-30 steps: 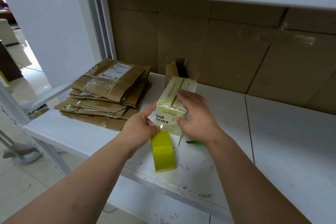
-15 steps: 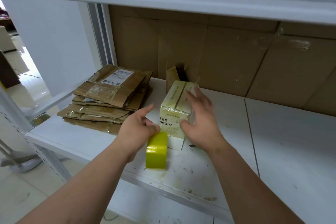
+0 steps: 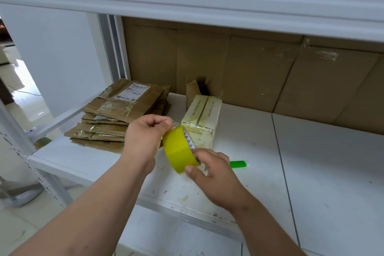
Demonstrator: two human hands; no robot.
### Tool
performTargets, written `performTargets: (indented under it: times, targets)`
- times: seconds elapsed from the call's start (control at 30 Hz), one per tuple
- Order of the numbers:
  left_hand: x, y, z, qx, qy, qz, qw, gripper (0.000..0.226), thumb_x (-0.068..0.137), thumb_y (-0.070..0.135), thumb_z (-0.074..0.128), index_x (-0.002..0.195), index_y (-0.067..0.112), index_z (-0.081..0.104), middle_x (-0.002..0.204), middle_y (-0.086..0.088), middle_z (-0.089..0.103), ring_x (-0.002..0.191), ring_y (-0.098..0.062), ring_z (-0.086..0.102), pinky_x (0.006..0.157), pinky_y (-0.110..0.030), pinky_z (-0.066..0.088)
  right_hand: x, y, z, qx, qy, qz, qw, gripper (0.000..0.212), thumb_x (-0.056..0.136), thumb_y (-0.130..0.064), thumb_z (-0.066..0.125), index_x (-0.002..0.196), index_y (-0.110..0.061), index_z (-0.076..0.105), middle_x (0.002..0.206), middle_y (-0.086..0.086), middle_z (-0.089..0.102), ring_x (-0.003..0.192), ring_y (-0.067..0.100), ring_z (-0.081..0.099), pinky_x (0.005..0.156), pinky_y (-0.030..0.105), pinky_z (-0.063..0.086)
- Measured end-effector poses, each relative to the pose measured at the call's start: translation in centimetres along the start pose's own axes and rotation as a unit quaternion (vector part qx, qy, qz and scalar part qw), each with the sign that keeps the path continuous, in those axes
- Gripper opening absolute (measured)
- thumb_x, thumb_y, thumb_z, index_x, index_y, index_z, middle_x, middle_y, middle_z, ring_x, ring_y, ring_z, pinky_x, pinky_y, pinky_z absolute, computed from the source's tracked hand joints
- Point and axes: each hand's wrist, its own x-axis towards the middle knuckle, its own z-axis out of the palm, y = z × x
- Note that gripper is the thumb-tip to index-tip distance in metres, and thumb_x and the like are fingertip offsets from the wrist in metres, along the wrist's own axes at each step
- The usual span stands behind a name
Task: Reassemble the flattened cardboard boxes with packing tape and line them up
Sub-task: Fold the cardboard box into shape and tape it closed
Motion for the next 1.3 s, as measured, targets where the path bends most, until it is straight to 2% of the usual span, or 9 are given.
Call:
performTargets:
  times: [0.1,0.17,0.27,0.4,0.6,0.7,0.83,1.13,1.3]
  targets:
    - [0.0,-0.1,0.0,-0.026,-0.004,-0.02,0.999,0.009,0.09,0.009,0.069,0.082,0.012,0.073,0.079,-0.009,0.073,0.083,-0.026,0.064,0.083,-0.045,0.054,-0.1,-0.6,-1.8,0.033,-0.012,0.044,0.998,0.012,0.095,-0.038,0.057,0.087,-0.031,0.053,0.086,-0.014,0.052,0.107,0.011,0.038,0.081,0.03,0.039]
    - [-0.2,-0.1,0.3,-0.04,0.01,-0.021,0.999,0.007,0.089,0.01,0.069,0.084,0.012,0.074,0.076,-0.006,0.073,0.08,-0.026,0.061,0.082,-0.046,0.049,0.0,-0.8,-2.8,0.043,-0.021,0.044,0.998,0.016,0.093,-0.043,0.054,0.084,-0.031,0.05,0.087,-0.008,0.054,0.106,0.013,0.039,0.074,0.027,0.039]
    - [-0.4,0.9,0.7,-0.116,0.047,-0.041,0.991,0.006,0.089,0.008,0.068,0.09,0.008,0.074,0.067,-0.004,0.066,0.065,-0.022,0.05,0.064,-0.036,0.038,0.3,-0.4,-4.3,0.029,0.0,0.03,0.999,0.021,0.083,-0.054,0.051,0.081,-0.033,0.051,0.081,-0.005,0.057,0.098,0.015,0.046,0.07,0.03,0.039]
    - [-0.5,2.0,1.2,-0.166,0.066,-0.057,0.982,0.012,0.09,0.009,0.068,0.085,0.019,0.07,0.064,0.009,0.068,0.063,-0.004,0.058,0.066,-0.02,0.04,0.8,-0.2,-6.6,0.062,0.003,0.041,0.997,0.021,0.093,-0.038,0.063,0.082,-0.022,0.057,0.07,-0.005,0.056,0.064,0.004,0.049,0.061,0.024,0.042]
    - [0.0,3.3,2.6,-0.245,0.117,-0.056,0.961,0.015,0.09,0.001,0.066,0.087,0.015,0.069,0.065,0.01,0.073,0.065,-0.001,0.069,0.061,-0.013,0.051,2.1,0.8,-11.9,0.072,0.01,0.043,0.996,0.039,0.071,-0.056,0.06,0.092,-0.024,0.067,0.087,0.001,0.069,0.084,0.022,0.065,0.077,0.039,0.051]
    - [0.8,3.6,3.0,-0.24,0.124,-0.046,0.962,0.016,0.09,0.001,0.066,0.09,0.017,0.07,0.071,0.01,0.075,0.077,-0.003,0.071,0.075,-0.014,0.049,3.2,1.7,-12.9,0.046,0.034,0.069,0.996,0.024,0.08,-0.049,0.068,0.094,-0.029,0.067,0.091,-0.006,0.069,0.087,0.015,0.065,0.076,0.035,0.052]
    - [1.9,2.0,3.8,-0.233,0.149,-0.043,0.96,0.018,0.087,-0.004,0.067,0.098,0.008,0.073,0.089,-0.003,0.076,0.088,-0.014,0.074,0.077,-0.018,0.056,4.8,2.8,-12.9,0.016,0.027,0.111,0.993,0.011,0.088,-0.035,0.069,0.096,-0.029,0.065,0.093,-0.005,0.066,0.087,0.015,0.062,0.069,0.029,0.047]
    - [1.8,-1.3,4.3,-0.165,0.181,-0.06,0.968,0.019,0.084,0.01,0.077,0.103,0.013,0.074,0.094,0.001,0.076,0.093,-0.01,0.071,0.094,-0.026,0.051,5.4,5.2,-11.9,0.025,-0.004,0.152,0.988,0.011,0.088,-0.032,0.069,0.091,-0.022,0.066,0.092,0.002,0.068,0.087,0.018,0.064,0.073,0.032,0.05]
    - [2.3,-2.5,4.5,-0.13,0.182,-0.075,0.972,0.009,0.085,0.011,0.076,0.092,0.017,0.074,0.094,-0.001,0.076,0.095,-0.014,0.071,0.099,-0.032,0.051,5.6,6.1,-11.0,0.013,-0.019,0.165,0.986,0.012,0.088,-0.032,0.068,0.09,-0.021,0.063,0.093,0.003,0.066,0.089,0.02,0.063,0.071,0.032,0.049]
